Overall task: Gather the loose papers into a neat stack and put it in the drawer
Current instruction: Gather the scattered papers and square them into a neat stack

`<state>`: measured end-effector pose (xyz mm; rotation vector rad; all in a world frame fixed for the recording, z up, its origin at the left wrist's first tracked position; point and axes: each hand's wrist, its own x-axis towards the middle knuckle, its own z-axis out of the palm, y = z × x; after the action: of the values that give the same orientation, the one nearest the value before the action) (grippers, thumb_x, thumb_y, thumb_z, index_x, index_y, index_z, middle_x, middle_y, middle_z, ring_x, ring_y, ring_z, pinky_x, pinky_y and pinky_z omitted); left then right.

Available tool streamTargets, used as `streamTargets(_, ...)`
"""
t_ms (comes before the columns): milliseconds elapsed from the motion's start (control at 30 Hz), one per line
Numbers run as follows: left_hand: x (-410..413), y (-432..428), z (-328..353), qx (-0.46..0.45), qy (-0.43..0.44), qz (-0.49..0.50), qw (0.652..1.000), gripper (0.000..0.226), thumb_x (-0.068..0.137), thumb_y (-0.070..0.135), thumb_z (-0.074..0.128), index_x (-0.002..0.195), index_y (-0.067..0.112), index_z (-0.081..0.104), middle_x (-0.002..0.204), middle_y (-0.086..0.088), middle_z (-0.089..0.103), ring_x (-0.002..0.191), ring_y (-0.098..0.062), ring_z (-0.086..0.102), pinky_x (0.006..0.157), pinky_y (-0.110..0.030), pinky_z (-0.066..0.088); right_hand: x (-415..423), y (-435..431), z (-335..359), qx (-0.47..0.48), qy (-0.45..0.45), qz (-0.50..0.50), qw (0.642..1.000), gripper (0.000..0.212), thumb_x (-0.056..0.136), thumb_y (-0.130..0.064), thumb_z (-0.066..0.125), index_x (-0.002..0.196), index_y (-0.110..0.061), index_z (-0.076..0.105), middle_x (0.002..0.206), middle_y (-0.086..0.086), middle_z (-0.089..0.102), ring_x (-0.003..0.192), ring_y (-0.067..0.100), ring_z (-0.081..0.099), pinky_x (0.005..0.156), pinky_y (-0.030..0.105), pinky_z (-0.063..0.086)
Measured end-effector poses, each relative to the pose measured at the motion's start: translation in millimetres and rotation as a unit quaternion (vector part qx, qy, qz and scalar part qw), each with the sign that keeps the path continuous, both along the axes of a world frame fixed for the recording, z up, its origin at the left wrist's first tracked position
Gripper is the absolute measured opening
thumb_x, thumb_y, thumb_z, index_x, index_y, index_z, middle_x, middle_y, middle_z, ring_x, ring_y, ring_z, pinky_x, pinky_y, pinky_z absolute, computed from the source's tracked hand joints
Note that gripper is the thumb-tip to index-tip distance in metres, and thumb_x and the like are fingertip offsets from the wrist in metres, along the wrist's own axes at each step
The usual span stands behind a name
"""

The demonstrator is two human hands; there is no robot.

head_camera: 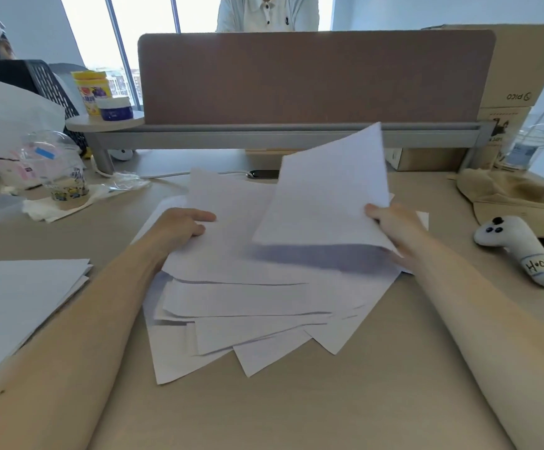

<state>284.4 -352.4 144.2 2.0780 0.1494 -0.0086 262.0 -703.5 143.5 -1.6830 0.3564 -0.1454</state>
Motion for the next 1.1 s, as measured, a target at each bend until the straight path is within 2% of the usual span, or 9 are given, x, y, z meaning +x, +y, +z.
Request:
streamTargets(133,-12.2,-25.7,-0.6,-0.22,0.058,-0.004,0.974,0.028,0.091,0.027,0.065,0.111,0.009,0.07,0.102,-0.011,0.072,0.079,-0.027,0.068,0.068,-0.03,0.057,-9.8,36.0,-3.9,-0.078,0.005,0.091,0.993,0.007,0.09,-0.017,0.065,0.087,-0.012,0.069,0.089,0.005,0.073,0.074,0.019,0.07,0.055,0.023,0.053)
streamTargets(300,-18.0,-36.8,-4.2,-0.134,0.023,-0.076,0.988,0.073,0.081,0.007,0.076,0.135,0.038,0.038,0.113,-0.004,0.058,0.089,-0.027,0.068,0.06,-0.033,0.058,-12.8,56.7,-5.7,-0.244,-0.006,0.171,0.955,0.015,0.089,-0.03,0.065,0.089,-0.016,0.069,0.087,-0.003,0.071,0.078,0.015,0.067,0.056,0.024,0.045)
streamTargets(400,-17.0,-35.8,0.2,-0.093,-0.053,-0.088,0.99,0.075,0.083,-0.007,0.064,0.137,0.038,0.04,0.123,-0.009,0.055,0.095,-0.029,0.064,0.067,-0.033,0.057,-15.2,62.2,-4.0,-0.292,-0.048,0.15,0.943,0.017,0.088,-0.036,0.065,0.091,-0.019,0.068,0.085,-0.01,0.066,0.082,0.017,0.064,0.057,0.024,0.041)
streamTargets(500,-16.2,-26.3,13.3,-0.108,-0.162,-0.059,0.979,0.078,0.082,-0.014,0.057,0.142,0.032,0.037,0.123,-0.002,0.056,0.097,-0.023,0.061,0.066,-0.021,0.054,-13.1,58.2,4.7,-0.308,-0.045,0.075,0.948,0.063,0.081,-0.049,0.069,0.134,-0.02,0.051,0.119,-0.002,0.057,0.111,0.024,0.057,0.083,0.031,0.043)
streamTargets(567,-18.3,-14.0,22.1,-0.144,-0.217,-0.04,0.965,0.089,0.084,-0.014,0.057,0.15,0.032,0.02,0.111,0.014,0.063,0.093,-0.013,0.065,0.067,-0.021,0.055,-12.0,58.8,15.1,-0.204,-0.015,0.09,0.975,0.082,0.08,-0.053,0.071,0.146,-0.02,0.037,0.132,0.001,0.053,0.117,0.024,0.056,0.095,0.034,0.043)
streamTargets(633,-25.8,-2.6,29.8,-0.169,-0.246,-0.021,0.954,0.095,0.085,-0.007,0.061,0.153,0.032,0.006,0.1,0.03,0.063,0.087,-0.004,0.068,0.074,-0.028,0.057,-13.0,67.4,26.4,-0.066,-0.027,0.168,0.983,0.062,0.085,-0.043,0.071,0.136,-0.014,0.051,0.121,0.003,0.068,0.101,0.019,0.068,0.093,0.034,0.052)
streamTargets(767,-52.2,18.4,43.1,-0.234,-0.246,-0.02,0.94,0.079,0.075,0.014,0.075,0.141,0.021,0.033,0.121,-0.003,0.066,0.105,-0.025,0.068,0.081,-0.045,0.059,-10.5,113.5,44.1,-0.026,-0.131,0.237,0.962,0.014,0.092,-0.016,0.065,0.106,-0.02,0.067,0.101,-0.004,0.075,0.09,0.015,0.072,0.08,0.03,0.057)
streamTargets(967,-94.9,89.7,61.5,-0.2,-0.266,0.077,0.94,0.057,0.079,0.007,0.072,0.126,0.026,0.046,0.119,0.002,0.066,0.108,-0.021,0.066,0.084,-0.041,0.056,-15.2,200.3,73.0,-0.052,-0.141,0.315,0.937,0.023,0.093,-0.016,0.063,0.116,-0.017,0.064,0.104,-0.002,0.073,0.092,0.019,0.071,0.085,0.033,0.056)
streamTargets(1100,-131.7,157.4,65.7,-0.189,-0.294,0.24,0.906,0.053,0.066,0.009,0.066,0.113,0.028,0.051,0.108,0.002,0.065,0.098,-0.022,0.065,0.085,-0.044,0.056,-21.6,252.8,80.4,-0.128,-0.077,0.429,0.891,0.009,0.089,-0.021,0.07,0.097,-0.019,0.069,0.092,-0.004,0.076,0.075,0.006,0.072,0.072,0.018,0.057)
